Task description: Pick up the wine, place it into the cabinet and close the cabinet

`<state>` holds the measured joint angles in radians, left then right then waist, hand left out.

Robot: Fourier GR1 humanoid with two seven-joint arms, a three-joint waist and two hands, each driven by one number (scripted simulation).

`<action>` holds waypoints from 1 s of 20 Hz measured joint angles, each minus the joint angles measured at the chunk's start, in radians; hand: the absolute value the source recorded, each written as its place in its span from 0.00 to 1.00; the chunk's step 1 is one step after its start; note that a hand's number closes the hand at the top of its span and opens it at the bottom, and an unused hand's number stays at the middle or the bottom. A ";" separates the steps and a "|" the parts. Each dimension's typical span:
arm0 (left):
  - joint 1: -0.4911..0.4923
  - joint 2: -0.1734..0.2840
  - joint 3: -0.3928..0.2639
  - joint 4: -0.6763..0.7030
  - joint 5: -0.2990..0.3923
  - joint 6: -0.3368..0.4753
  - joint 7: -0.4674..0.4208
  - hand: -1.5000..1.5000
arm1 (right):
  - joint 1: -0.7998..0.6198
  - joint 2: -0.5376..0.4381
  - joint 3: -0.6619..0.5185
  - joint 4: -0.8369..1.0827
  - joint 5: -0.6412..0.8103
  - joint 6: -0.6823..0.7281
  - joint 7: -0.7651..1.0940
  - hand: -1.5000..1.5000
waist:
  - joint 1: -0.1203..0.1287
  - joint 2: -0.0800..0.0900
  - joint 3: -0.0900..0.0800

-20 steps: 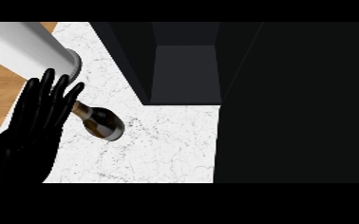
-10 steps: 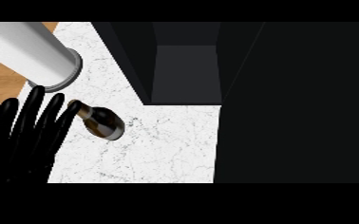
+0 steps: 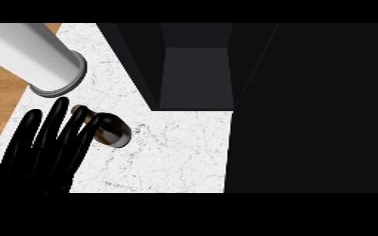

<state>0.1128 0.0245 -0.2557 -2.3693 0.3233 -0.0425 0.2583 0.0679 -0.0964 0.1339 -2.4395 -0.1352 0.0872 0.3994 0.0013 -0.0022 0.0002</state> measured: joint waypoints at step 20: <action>-0.003 0.001 0.083 -0.018 -0.072 0.125 0.064 0.00 | -0.070 0.019 0.005 -0.026 0.031 -0.038 0.108 0.00 | -0.001 0.001 -0.001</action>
<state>0.1097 0.0256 -0.1730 -2.3871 0.2513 0.0821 0.3225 -0.0021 -0.0774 0.1385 -2.4659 -0.1039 0.0492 0.5077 0.0005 -0.0016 -0.0003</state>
